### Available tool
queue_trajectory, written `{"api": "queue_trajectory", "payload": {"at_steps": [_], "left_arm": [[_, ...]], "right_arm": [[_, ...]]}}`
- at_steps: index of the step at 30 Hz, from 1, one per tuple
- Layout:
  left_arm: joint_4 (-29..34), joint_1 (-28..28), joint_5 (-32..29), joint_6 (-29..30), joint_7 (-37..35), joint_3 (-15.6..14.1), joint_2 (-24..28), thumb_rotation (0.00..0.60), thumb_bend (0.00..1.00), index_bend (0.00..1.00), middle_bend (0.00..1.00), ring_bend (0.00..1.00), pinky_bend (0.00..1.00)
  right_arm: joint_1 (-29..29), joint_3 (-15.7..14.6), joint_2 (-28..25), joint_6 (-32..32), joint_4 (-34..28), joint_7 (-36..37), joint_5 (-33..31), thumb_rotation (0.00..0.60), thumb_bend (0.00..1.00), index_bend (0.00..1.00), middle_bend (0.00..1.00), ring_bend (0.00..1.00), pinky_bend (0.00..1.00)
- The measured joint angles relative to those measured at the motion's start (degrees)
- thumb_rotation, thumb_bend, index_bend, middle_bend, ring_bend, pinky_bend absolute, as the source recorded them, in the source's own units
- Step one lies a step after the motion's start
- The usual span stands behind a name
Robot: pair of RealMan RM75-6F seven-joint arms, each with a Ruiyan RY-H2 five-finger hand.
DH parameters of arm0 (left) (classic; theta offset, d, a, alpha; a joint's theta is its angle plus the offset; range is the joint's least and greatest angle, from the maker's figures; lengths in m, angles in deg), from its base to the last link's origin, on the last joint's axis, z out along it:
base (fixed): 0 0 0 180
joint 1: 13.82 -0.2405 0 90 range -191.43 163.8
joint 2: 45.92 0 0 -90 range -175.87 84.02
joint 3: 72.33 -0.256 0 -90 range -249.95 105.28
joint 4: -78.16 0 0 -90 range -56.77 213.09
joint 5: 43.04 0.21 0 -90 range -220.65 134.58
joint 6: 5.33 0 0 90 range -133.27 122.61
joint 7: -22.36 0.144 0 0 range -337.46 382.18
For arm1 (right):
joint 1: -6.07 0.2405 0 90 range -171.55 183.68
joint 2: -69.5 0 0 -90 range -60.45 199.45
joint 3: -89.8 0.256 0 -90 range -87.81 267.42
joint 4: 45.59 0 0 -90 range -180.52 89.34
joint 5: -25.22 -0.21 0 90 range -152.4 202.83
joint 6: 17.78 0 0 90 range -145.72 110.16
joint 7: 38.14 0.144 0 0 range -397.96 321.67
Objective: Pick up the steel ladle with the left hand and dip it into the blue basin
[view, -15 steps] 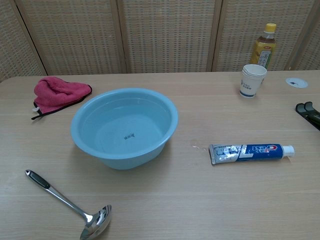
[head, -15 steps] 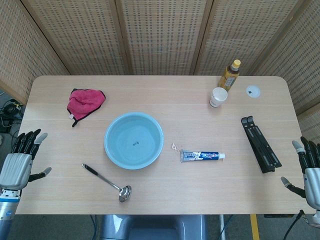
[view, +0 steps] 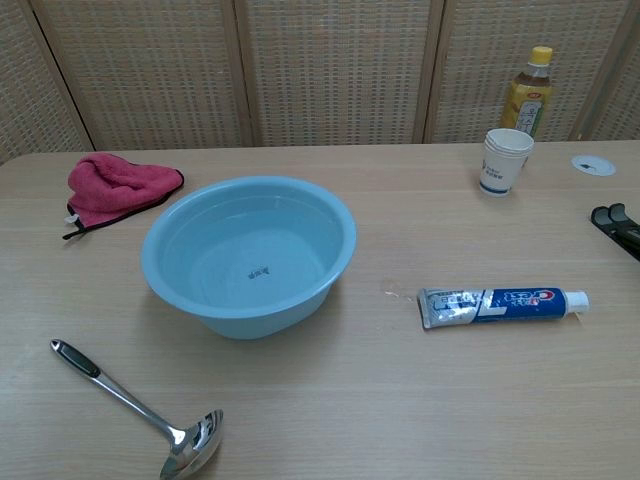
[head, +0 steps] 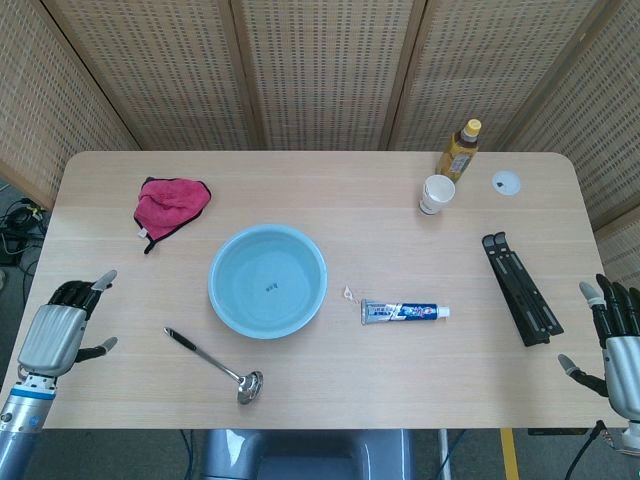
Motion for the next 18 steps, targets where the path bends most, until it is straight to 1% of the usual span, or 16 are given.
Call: {"api": "queue_trajectory", "payload": {"at_steps": [3, 6, 9, 11, 15, 18], "left_arm": [[-4.15, 1.50, 0.28, -3.68, 0.94, -0.62, -2.16, 0.600, 0.00, 0.42, 1.00, 0.97, 1.00], [-8.68, 3.32, 0.95, -8.32, 1.98, -1.53, -4.14, 0.600, 0.00, 0.44, 1.00, 0.97, 1.00], [-13.02, 4.99, 2.33, -10.50, 3.20, -2.35, -6.08, 0.600, 0.00, 0.44, 1.00, 0.97, 1.00], [-15.33, 6.13, 3.42, -11.69, 3.56, -2.88, -7.51, 0.600, 0.03, 0.43, 1.00, 0.97, 1.00], [-17.47, 8.20, 4.33, -14.37, 3.74, -3.27, -9.73, 0.600, 0.12, 0.40, 1.00, 0.97, 1.00], [-18.07, 9.51, 4.59, -16.02, 4.11, -3.35, -11.32, 0.600, 0.16, 0.39, 1.00, 0.97, 1.00]], "right_arm": [[0.24, -0.06, 0.11, -0.64, -0.04, -0.39, -0.23, 0.600, 0.00, 0.00, 0.00, 0.00, 0.00], [0.30, 0.01, 0.11, -0.73, -0.08, -0.52, -0.41, 0.600, 0.00, 0.00, 0.00, 0.00, 0.00], [0.35, 0.06, 0.11, -0.83, -0.17, -0.62, -0.51, 0.600, 0.00, 0.00, 0.00, 0.00, 0.00], [0.37, 0.07, 0.12, -0.88, -0.21, -0.70, -0.55, 0.600, 0.00, 0.00, 0.00, 0.00, 0.00], [0.37, 0.03, 0.25, -0.95, -0.25, -0.99, -0.61, 0.600, 0.00, 0.00, 0.00, 0.00, 0.00], [0.39, 0.05, 0.27, -1.04, -0.22, -0.92, -0.76, 0.600, 0.00, 0.00, 0.00, 0.00, 0.00]]}}
